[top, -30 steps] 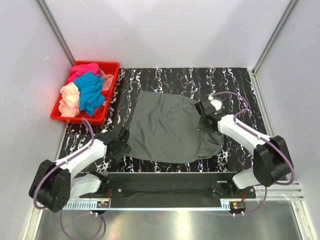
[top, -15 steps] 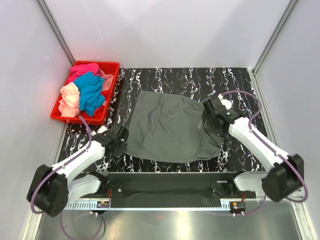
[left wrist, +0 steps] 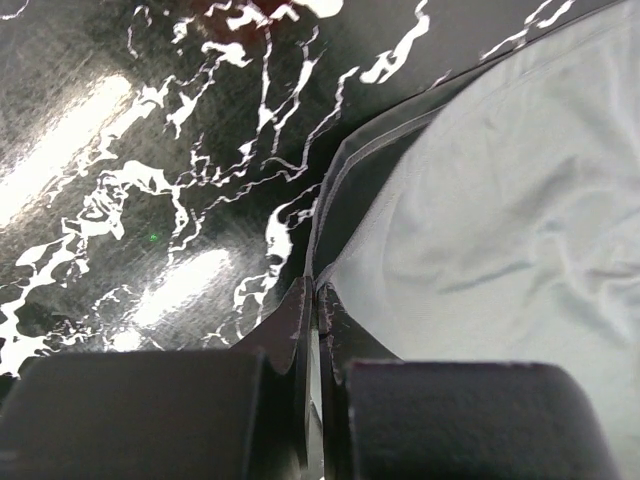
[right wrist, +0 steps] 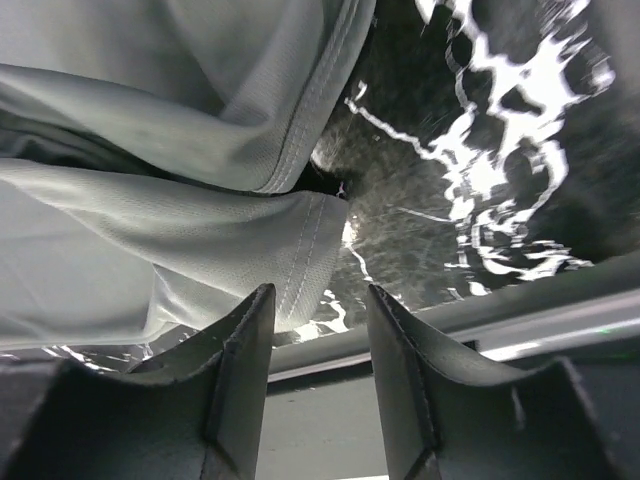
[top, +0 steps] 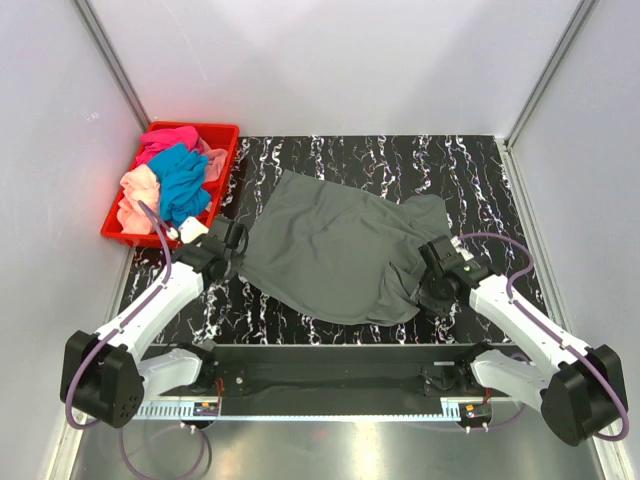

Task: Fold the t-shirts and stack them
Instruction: Flatten the tshirt out

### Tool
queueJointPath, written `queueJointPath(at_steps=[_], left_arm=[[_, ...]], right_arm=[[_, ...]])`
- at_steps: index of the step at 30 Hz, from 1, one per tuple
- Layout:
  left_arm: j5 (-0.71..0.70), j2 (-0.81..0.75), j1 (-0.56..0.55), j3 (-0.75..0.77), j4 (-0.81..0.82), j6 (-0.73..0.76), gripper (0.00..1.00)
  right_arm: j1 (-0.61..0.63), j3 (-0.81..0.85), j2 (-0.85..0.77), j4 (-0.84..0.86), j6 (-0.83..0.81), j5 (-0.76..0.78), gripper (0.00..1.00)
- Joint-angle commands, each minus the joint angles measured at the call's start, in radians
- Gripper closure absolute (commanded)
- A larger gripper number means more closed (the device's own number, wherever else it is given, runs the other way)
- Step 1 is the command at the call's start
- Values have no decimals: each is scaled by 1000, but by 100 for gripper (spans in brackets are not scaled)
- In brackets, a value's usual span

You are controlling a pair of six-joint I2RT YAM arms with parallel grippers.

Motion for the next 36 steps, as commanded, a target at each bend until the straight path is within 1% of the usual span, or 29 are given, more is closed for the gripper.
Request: queueJointPath(at_steps=[1, 7, 11, 15, 20, 23, 26, 27, 28, 36], left_arm=[[11, 8, 4, -23, 26, 17, 100], [22, 13, 4, -36, 32, 21, 100], [25, 2, 4, -49, 36, 25, 100], [28, -6, 4, -49, 33, 29, 100], [32, -27, 4, -52, 35, 25, 100], [26, -21, 4, -52, 39, 32, 100], [26, -13, 4, -46, 39, 43, 100], [26, -12, 4, -44, 38, 44, 100], [25, -12, 4, -46, 39, 44, 100], [-1, -15, 4, -36, 46, 57, 100]], right_arm=[[-5, -58, -48, 124, 119, -60, 51], [-5, -239, -134, 251, 189, 14, 50], [-3, -256, -198, 262, 185, 93, 49], [-3, -259, -221, 286, 197, 99, 47], [-5, -255, -206, 309, 222, 119, 47], [-5, -249, -175, 289, 255, 140, 48], [-5, -259, -152, 294, 278, 128, 50], [-2, -267, -148, 305, 277, 118, 55], [-3, -267, -143, 314, 275, 101, 56], [-3, -241, -91, 305, 271, 101, 56]])
